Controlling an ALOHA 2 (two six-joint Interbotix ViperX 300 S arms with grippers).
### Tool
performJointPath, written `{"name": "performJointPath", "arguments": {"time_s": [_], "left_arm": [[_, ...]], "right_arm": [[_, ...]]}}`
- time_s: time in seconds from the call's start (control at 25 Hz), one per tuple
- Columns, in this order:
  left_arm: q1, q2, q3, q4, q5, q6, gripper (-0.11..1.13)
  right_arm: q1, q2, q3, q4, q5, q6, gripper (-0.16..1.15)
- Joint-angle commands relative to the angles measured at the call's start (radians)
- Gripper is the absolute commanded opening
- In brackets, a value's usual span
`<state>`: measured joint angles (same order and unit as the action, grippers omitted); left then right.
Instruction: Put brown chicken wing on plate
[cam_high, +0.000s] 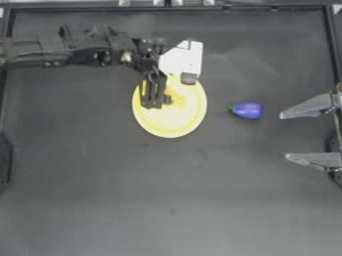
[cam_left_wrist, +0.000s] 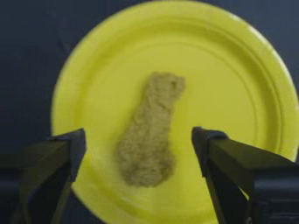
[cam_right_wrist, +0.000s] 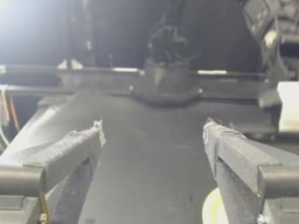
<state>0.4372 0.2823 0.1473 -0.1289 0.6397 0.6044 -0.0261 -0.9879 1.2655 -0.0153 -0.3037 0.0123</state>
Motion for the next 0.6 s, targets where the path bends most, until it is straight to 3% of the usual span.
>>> {"name": "performJointPath", "arguments": {"time_s": [0.04, 0.36, 0.6], "left_arm": [[-0.002, -0.114, -0.023, 0.002, -0.005, 0.046, 1.0], [-0.035, -0.202, 0.023, -0.006, -0.005, 0.034, 0.98], [-0.081, -0.316, 0.138, -0.06, -0.078, 0.02, 0.98]], "right_arm": [[0.0, 0.005, -0.011, 0.003, -0.006, 0.0, 0.98], [0.0, 0.003, -0.011, 0.003, 0.0, 0.0, 0.98], [0.0, 0.003, -0.011, 0.003, 0.011, 0.0, 0.98]]}}
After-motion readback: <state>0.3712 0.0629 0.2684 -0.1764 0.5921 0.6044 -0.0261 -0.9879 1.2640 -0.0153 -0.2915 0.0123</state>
